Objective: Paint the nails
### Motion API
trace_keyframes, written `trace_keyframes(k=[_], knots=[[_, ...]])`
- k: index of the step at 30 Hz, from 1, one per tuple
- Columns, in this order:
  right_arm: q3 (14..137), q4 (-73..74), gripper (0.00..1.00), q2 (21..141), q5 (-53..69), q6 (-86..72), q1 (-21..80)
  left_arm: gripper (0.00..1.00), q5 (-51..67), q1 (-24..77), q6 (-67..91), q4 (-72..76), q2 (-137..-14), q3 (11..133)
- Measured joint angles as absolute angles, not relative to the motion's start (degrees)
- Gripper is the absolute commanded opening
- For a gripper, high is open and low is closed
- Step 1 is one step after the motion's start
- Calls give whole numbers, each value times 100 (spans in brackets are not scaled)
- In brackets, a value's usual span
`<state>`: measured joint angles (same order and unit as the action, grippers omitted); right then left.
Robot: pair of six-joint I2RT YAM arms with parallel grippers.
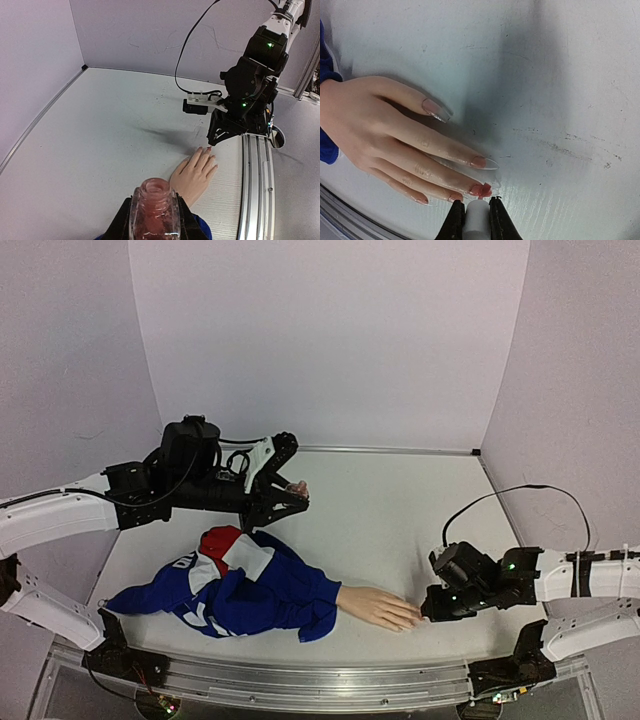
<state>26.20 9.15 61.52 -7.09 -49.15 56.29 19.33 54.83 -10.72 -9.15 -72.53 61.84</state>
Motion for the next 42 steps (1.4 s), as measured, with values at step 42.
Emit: trace_keyframes(k=[42], knots=[[2611,1059,0,5756,-797,-4976,5629,0,1933,5483,-1072,-917,-7253,6184]])
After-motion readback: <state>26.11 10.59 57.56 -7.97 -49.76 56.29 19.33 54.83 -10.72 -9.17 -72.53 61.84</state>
